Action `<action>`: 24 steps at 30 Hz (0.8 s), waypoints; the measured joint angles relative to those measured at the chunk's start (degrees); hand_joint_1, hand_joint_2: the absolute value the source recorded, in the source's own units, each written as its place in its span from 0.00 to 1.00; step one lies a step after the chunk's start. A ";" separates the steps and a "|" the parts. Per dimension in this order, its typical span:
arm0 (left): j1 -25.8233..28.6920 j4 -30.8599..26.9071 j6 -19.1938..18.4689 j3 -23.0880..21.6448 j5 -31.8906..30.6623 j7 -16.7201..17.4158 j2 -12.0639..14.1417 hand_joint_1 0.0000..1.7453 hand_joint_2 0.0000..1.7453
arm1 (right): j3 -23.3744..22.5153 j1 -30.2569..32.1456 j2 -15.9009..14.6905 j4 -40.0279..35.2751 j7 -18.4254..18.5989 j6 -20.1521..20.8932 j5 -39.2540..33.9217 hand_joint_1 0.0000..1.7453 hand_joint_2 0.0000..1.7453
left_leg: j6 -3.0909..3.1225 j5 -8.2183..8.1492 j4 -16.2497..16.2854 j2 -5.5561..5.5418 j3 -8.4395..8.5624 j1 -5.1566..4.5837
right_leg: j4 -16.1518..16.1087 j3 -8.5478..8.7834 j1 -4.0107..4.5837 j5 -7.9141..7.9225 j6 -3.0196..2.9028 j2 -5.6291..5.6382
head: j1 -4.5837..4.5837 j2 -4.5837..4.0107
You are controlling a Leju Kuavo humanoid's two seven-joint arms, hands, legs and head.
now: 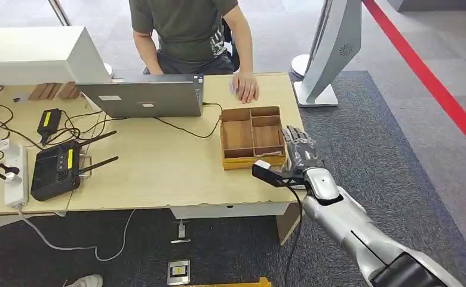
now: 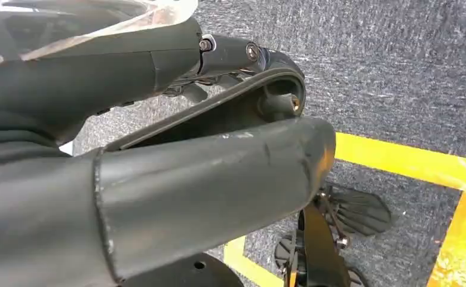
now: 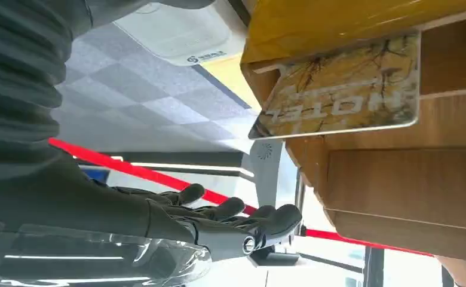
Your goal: Pass the card to the sensor for recognition and then transmit it.
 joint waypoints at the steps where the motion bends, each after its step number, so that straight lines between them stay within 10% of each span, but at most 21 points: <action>1: 0.00 0.00 -0.02 0.00 -0.02 0.00 0.00 0.00 0.00 | -0.02 0.08 -0.05 -0.02 0.00 0.16 0.00 0.00 1.00 | 0.00 0.00 0.00 0.00 0.00 0.00 | 0.00 0.00 0.00 0.00 0.00 0.00 | 0.00 0.00; 24: -0.06 0.00 -0.42 -0.04 0.07 -0.90 0.00 0.00 0.00 | -0.07 1.75 0.02 -2.99 -0.22 1.20 1.07 0.00 1.00 | 0.00 0.00 0.00 0.00 0.01 0.00 | 0.02 0.01 0.00 0.00 0.00 0.00 | 0.00 0.00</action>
